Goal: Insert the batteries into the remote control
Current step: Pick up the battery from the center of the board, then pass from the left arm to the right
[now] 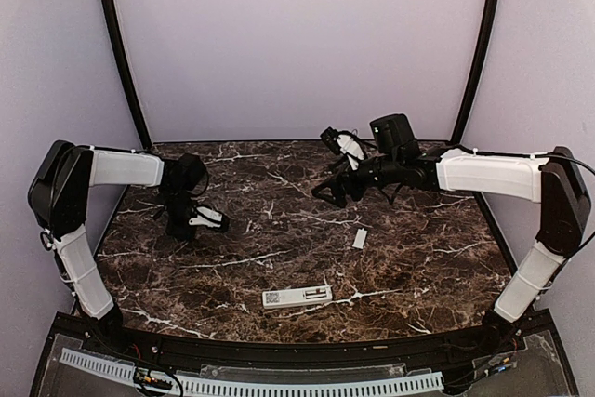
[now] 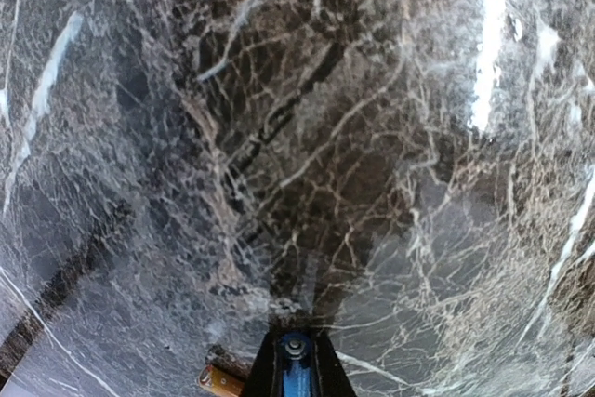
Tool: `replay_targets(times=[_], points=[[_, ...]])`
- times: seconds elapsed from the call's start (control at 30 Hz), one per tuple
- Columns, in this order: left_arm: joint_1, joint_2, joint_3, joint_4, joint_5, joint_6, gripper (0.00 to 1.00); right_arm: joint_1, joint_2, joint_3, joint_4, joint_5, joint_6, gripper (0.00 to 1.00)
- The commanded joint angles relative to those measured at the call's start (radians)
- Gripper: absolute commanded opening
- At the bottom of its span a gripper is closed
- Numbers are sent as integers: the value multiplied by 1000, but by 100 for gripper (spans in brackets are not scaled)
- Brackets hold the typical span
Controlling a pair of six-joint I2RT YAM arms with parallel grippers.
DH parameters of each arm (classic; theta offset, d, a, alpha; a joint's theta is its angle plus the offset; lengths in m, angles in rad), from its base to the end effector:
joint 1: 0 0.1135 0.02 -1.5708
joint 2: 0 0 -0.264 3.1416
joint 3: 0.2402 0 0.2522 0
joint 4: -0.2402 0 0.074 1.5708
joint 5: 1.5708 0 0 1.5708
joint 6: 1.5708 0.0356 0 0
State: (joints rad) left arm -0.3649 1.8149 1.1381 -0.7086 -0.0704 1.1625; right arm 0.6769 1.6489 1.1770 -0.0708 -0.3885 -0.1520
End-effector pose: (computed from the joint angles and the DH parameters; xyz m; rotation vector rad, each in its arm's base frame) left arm 0.3115 -0.1163 0.1554 2.0616 2.1672 0.2050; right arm 0.2859 0.2471 0.2635 -1.0789 1.8624 0.7198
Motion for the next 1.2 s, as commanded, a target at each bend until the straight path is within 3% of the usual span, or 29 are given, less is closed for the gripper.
replay_targets(times=[0.0, 0.2, 0.43, 0.53, 0.7, 0.87, 1.17], points=[[-25, 23, 13, -19, 85, -59, 0, -1, -30, 7, -3, 13, -8, 96], [-48, -13, 105, 30, 214, -291, 0, -28, -58, -7, 28, -12, 54, 97], [-65, -174, 156, 242, 535, -637, 0, -78, -118, -52, 141, -113, 171, 95], [-94, -253, 146, 432, 617, -846, 0, -76, -121, -39, 160, -175, 209, 88], [-172, -321, 145, 572, 647, -1003, 0, -38, -139, -48, 248, -233, 256, 75], [-205, -416, 72, 833, 682, -1248, 0, 55, -166, -44, 298, -266, 225, 67], [-292, -520, 3, 903, 698, -1295, 0, 162, -127, 5, 355, -215, 280, 55]])
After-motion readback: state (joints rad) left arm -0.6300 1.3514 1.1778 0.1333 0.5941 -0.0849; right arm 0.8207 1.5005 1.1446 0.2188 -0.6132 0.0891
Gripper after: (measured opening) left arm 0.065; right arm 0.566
